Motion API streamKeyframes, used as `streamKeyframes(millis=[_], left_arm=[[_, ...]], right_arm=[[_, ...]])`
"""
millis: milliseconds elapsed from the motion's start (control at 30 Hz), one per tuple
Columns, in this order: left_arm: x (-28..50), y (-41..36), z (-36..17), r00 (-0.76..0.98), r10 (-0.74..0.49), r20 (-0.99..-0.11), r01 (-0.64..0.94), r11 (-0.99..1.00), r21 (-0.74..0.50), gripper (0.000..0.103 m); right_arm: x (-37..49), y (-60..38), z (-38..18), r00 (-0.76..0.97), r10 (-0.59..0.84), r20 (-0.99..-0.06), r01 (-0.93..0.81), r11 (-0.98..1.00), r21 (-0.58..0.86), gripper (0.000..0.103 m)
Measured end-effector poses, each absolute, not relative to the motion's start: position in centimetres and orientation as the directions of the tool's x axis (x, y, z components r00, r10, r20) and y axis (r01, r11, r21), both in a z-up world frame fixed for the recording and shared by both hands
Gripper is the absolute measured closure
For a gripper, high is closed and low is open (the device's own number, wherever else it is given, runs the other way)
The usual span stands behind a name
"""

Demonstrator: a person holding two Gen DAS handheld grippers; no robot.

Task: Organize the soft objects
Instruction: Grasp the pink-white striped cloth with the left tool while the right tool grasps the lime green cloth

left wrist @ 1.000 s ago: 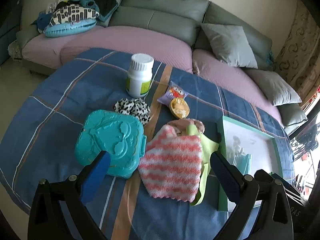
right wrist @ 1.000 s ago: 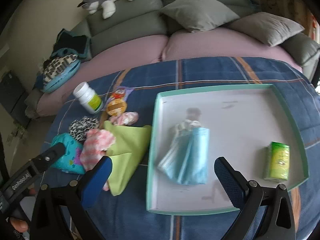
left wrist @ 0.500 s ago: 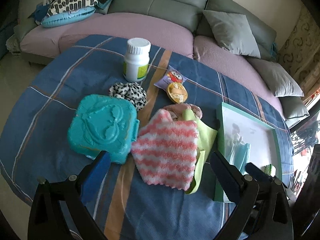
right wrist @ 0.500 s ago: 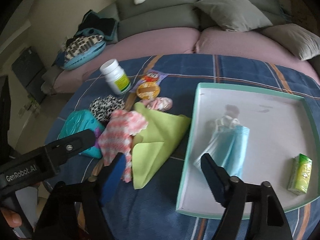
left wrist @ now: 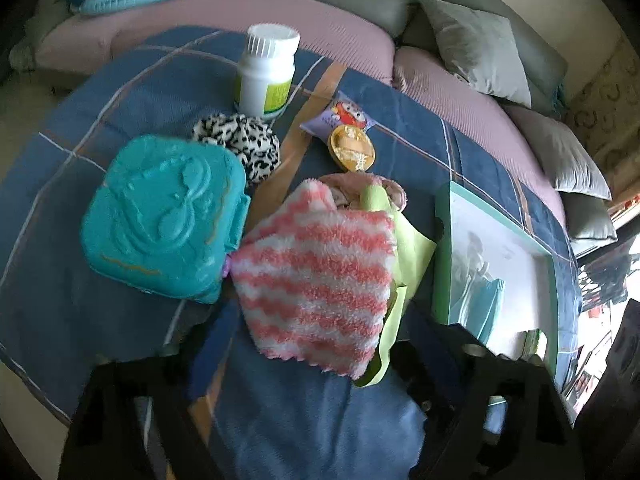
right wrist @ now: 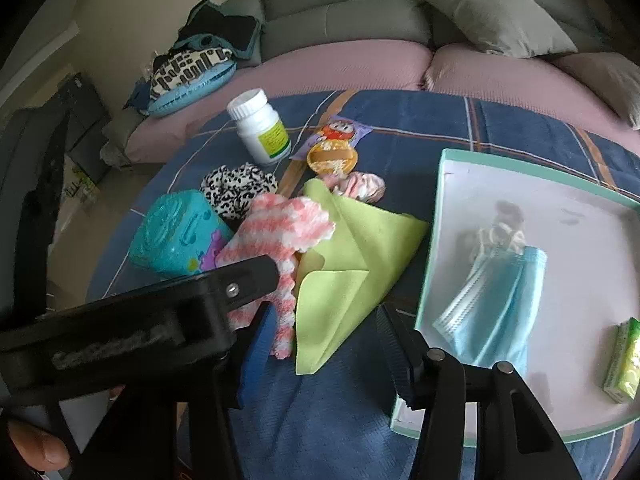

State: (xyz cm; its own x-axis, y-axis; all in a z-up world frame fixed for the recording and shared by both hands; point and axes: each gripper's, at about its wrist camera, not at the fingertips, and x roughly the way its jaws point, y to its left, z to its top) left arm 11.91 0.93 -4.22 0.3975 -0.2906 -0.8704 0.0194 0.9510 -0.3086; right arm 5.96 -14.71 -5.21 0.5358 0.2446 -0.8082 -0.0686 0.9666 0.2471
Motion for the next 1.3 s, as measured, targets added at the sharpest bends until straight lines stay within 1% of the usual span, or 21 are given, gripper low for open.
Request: streamKeyframes(millis=[33, 133, 200, 300, 367, 433, 467, 500, 567, 600, 633, 767, 833, 933, 1033, 1300], left_arm=[[12.1, 0.9, -4.5, 0.391, -0.286, -0.875, 0.014, 0.952, -0.305, 0.031], [12.6, 0.9, -5.5, 0.372, -0.297, -0.880, -0.013, 0.946, -0.324, 0.032], [12.8, 0.8, -6.0, 0.361, -0.298, -0.884, -0.022, 0.945, -0.327, 0.033], [13.0, 0.6, -6.8, 0.347, -0.293, -0.891, -0.025, 0.947, -0.321, 0.036], [13.1, 0.6, -7.2, 0.337, -0.297, -0.893, -0.031, 0.945, -0.326, 0.037], [13.2, 0.7, -7.5, 0.334, -0.298, -0.895, -0.037, 0.944, -0.328, 0.041], [13.2, 0.7, -7.6, 0.333, -0.299, -0.894, -0.039, 0.943, -0.330, 0.042], [13.2, 0.8, -7.7, 0.334, -0.301, -0.893, -0.041, 0.942, -0.333, 0.042], [13.3, 0.9, -7.8, 0.334, -0.308, -0.891, -0.039, 0.940, -0.339, 0.047], [13.3, 1.0, -7.8, 0.334, -0.312, -0.890, -0.040, 0.938, -0.344, 0.049], [13.3, 1.0, -7.9, 0.334, -0.315, -0.888, -0.039, 0.937, -0.347, 0.052], [13.1, 1.3, -7.9, 0.336, -0.346, -0.876, -0.031, 0.925, -0.378, 0.064], [13.0, 1.3, -7.8, 0.337, -0.359, -0.870, -0.027, 0.921, -0.390, 0.074], [12.6, 1.6, -7.7, 0.344, -0.380, -0.859, -0.020, 0.911, -0.411, 0.081], [12.4, 1.9, -7.6, 0.347, -0.391, -0.852, -0.025, 0.905, -0.425, 0.083], [11.9, 2.7, -7.0, 0.357, -0.404, -0.842, -0.032, 0.896, -0.443, 0.083]], right_arm=[[6.1, -14.5, -5.5, 0.528, 0.250, -0.812, -0.074, 0.965, 0.250, 0.052], [6.5, -14.3, -6.0, 0.513, 0.258, -0.818, -0.075, 0.963, 0.257, 0.053], [6.7, -14.2, -6.4, 0.504, 0.254, -0.825, -0.072, 0.965, 0.253, 0.059], [7.0, -14.2, -6.8, 0.493, 0.253, -0.833, -0.068, 0.965, 0.253, 0.061], [7.2, -14.2, -7.3, 0.479, 0.259, -0.839, -0.066, 0.963, 0.260, 0.069], [7.3, -14.2, -7.6, 0.470, 0.258, -0.844, -0.060, 0.964, 0.261, 0.070], [7.4, -14.3, -7.8, 0.465, 0.260, -0.846, -0.058, 0.963, 0.264, 0.075], [7.4, -14.3, -7.9, 0.459, 0.265, -0.848, -0.057, 0.961, 0.269, 0.084], [7.5, -14.3, -8.3, 0.447, 0.274, -0.851, -0.054, 0.958, 0.280, 0.089], [7.5, -14.4, -8.4, 0.444, 0.278, -0.852, -0.053, 0.957, 0.285, 0.093], [7.5, -14.4, -8.5, 0.442, 0.283, -0.851, -0.053, 0.956, 0.290, 0.095], [7.4, -14.6, -8.4, 0.446, 0.289, -0.847, -0.050, 0.953, 0.299, 0.099], [7.4, -14.8, -8.5, 0.447, 0.294, -0.845, -0.047, 0.951, 0.306, 0.099], [7.3, -14.9, -8.5, 0.452, 0.300, -0.840, -0.047, 0.948, 0.313, 0.100], [7.2, -15.1, -8.4, 0.458, 0.302, -0.836, -0.043, 0.947, 0.318, 0.100], [6.6, -15.9, -7.6, 0.491, 0.302, -0.817, -0.027, 0.943, 0.333, 0.101]])
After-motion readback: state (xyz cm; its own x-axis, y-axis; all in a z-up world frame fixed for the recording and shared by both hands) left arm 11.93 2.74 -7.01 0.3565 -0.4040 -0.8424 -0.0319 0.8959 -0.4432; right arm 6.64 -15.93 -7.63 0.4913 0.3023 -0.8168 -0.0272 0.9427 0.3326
